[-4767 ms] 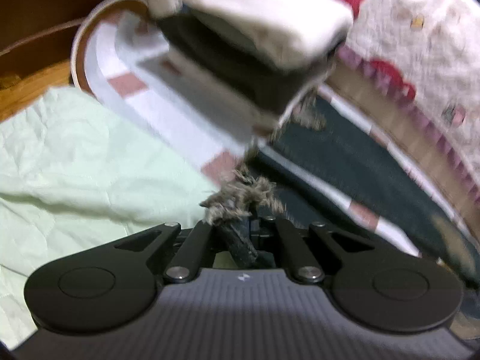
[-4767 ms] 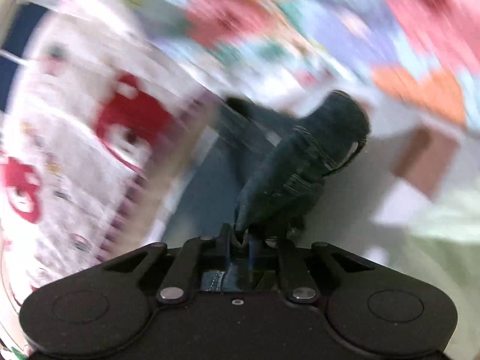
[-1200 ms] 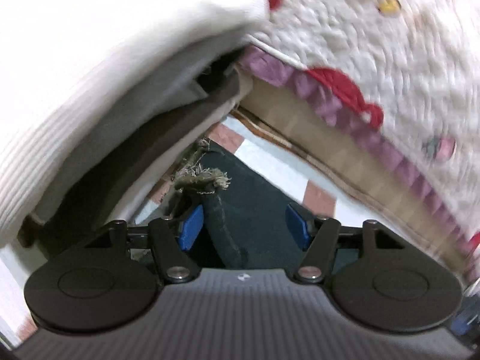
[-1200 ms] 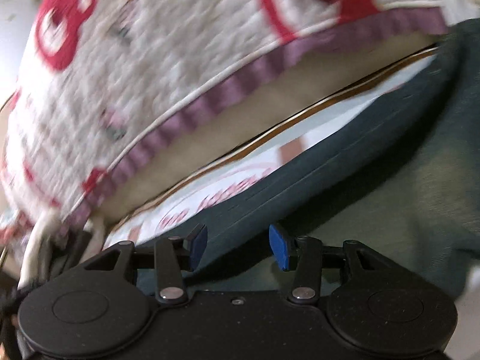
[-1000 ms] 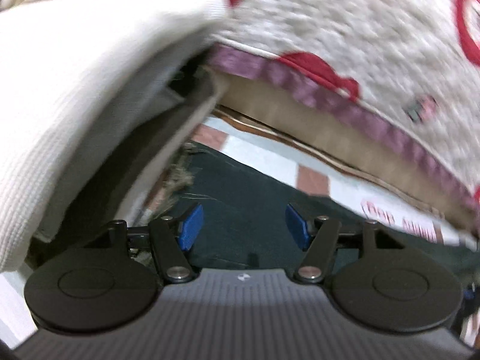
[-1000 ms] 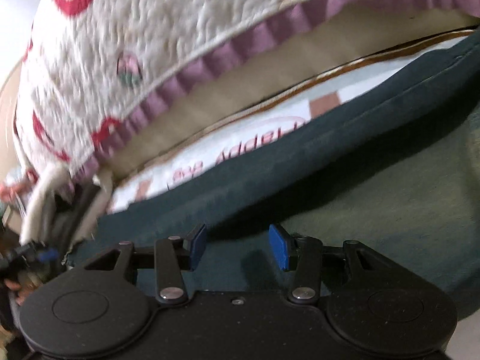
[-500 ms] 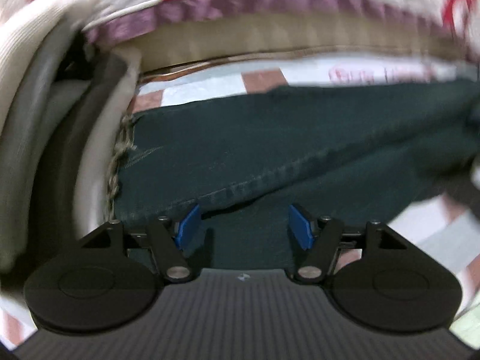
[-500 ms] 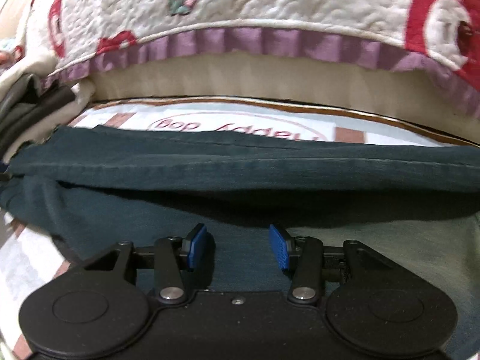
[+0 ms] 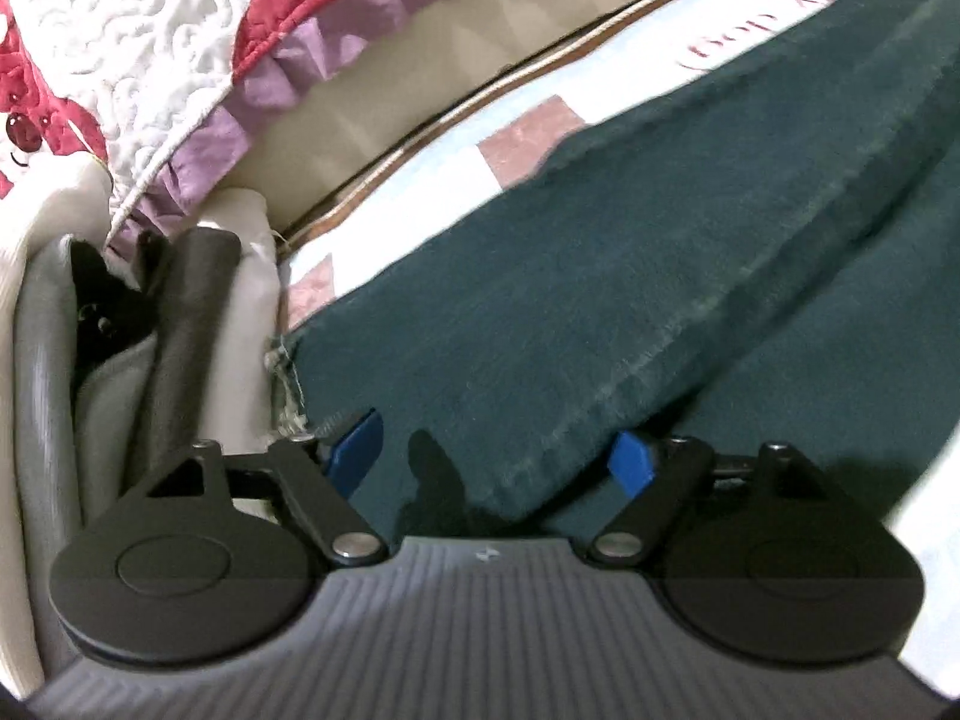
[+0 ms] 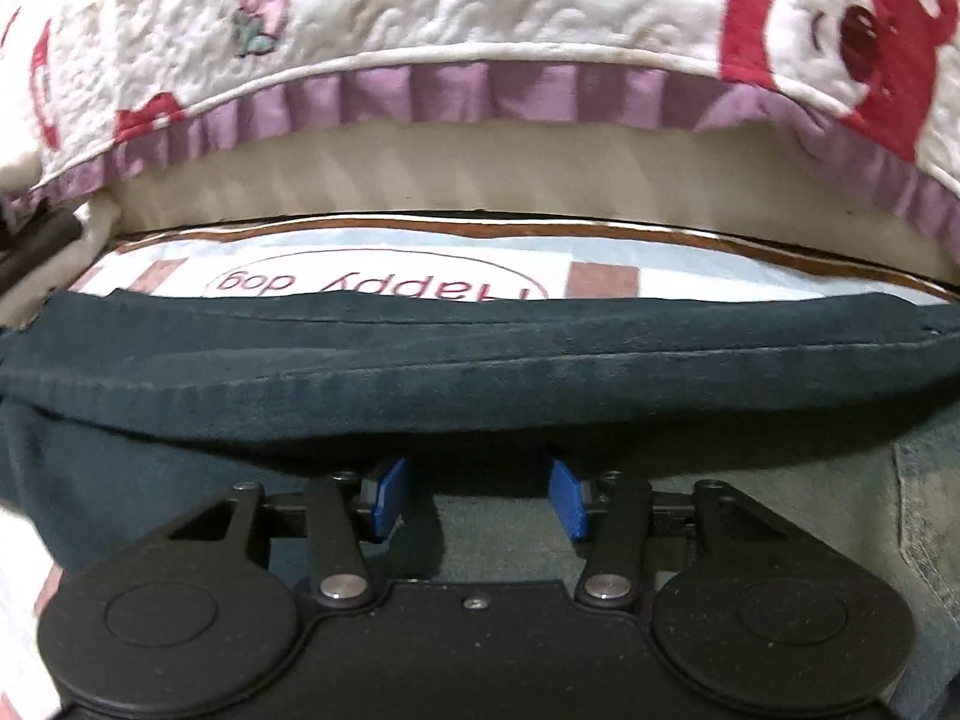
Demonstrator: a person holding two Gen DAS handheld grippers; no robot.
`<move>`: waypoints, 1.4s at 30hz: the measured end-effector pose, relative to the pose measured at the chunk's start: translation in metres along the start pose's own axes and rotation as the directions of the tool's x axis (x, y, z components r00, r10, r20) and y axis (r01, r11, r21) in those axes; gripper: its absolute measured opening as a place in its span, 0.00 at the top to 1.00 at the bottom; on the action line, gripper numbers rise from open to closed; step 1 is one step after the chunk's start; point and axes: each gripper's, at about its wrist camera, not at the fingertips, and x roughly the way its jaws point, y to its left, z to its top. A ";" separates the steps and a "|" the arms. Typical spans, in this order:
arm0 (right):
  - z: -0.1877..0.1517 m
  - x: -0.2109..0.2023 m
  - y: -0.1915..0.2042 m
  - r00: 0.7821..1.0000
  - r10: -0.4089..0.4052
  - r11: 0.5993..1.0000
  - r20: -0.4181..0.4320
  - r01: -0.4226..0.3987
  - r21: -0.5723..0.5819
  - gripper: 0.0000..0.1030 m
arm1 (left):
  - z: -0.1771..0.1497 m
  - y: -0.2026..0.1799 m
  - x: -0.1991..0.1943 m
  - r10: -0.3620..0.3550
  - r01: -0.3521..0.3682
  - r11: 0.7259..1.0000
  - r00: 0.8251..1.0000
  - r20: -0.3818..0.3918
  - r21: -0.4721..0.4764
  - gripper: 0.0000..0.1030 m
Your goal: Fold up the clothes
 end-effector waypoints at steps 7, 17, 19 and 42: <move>0.034 0.021 0.004 1.000 0.002 0.999 -0.022 -0.003 -0.038 0.49 | 0.038 0.031 0.039 0.020 -0.020 0.998 1.000 0.007 -0.060 0.90; 0.068 0.007 -0.003 0.991 -0.084 0.942 -0.100 0.112 0.315 0.48 | 0.005 0.074 0.031 0.093 -0.093 0.925 0.995 -0.019 -0.368 0.56; 0.047 -0.027 0.005 0.998 -0.034 0.941 -0.056 0.051 0.335 0.47 | -0.012 0.085 0.018 0.058 -0.047 0.892 0.998 0.011 -0.450 0.52; -0.050 -0.096 -0.040 0.969 -0.031 0.826 0.247 -0.114 0.553 0.91 | -0.106 0.061 -0.015 -0.111 0.084 0.824 0.994 -0.014 -0.561 0.38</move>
